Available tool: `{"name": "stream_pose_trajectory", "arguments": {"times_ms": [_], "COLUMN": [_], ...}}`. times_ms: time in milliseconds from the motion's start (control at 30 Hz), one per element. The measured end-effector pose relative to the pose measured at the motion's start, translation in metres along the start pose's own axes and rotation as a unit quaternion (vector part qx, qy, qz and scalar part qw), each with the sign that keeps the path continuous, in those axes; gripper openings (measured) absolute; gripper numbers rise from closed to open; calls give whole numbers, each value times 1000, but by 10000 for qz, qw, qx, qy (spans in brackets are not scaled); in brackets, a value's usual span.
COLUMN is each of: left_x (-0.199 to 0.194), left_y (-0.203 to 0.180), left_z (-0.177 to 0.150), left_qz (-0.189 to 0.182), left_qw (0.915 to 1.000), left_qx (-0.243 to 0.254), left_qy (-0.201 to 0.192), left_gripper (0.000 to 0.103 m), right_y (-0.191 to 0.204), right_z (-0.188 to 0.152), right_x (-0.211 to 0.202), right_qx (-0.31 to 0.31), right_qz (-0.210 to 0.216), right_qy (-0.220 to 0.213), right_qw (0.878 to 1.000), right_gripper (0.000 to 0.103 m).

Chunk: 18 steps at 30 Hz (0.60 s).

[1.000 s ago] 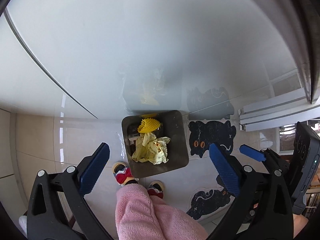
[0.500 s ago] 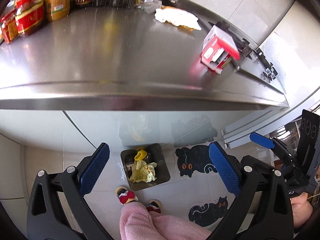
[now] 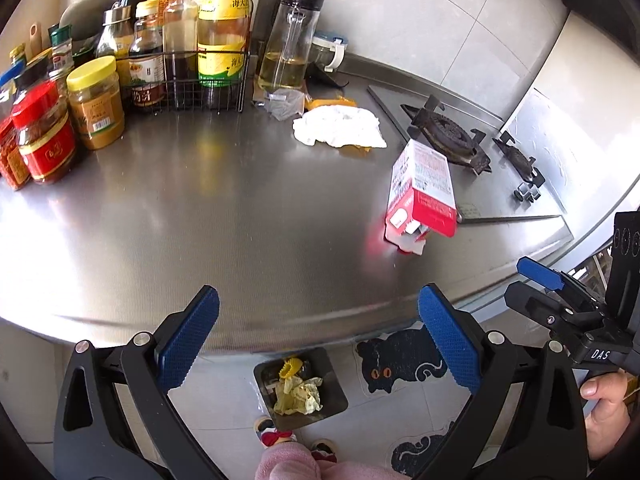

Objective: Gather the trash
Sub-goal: 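Move both tools back over the counter toward the tissue and medicine box, then grasp the white tissue with the left tool while the right tool grasps the white-and-red medicine box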

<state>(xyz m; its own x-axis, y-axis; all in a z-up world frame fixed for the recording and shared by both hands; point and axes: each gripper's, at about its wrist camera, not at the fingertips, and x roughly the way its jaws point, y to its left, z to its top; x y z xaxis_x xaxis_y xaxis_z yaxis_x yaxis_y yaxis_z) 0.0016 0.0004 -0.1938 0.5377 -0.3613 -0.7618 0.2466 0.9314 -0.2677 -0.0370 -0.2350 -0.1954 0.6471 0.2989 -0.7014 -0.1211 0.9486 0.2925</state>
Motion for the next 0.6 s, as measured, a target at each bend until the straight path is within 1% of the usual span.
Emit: {"name": "stream_pose_trajectory", "arguments": {"times_ms": [100,233,333,433,500,567,600], "left_x": [12,34,51,72,86,101,109], "left_y": [3,5,3,2,3,6,7], "left_z": [26,59,80,101,112,121,126], "left_qz": [-137,-343,-516,-558,-588,-540,-540], "left_qw": [9998,9983,9958,9929,9910,9900,9897], "left_qx": [153,455,735,1042,1198,1307,1327], "left_qy": [-59,-134,-194,-147,-101,-2,44], "left_gripper": [95,95,94,86,71,66,65], "right_y": [-1,-4,-7,-13,-19,-24,-26], "right_z": [21,46,58,69,75,80,83], "right_x": [7,28,42,56,66,75,79], "right_qx": [101,362,478,671,814,940,990], "right_qz": [-154,-285,-491,-687,-808,-868,-879], "right_qy": [-144,-118,-155,-171,-170,-162,-142], "right_qw": [9997,9989,9975,9952,9933,9916,9911], "right_gripper": [100,100,100,100,99,97,95]}}
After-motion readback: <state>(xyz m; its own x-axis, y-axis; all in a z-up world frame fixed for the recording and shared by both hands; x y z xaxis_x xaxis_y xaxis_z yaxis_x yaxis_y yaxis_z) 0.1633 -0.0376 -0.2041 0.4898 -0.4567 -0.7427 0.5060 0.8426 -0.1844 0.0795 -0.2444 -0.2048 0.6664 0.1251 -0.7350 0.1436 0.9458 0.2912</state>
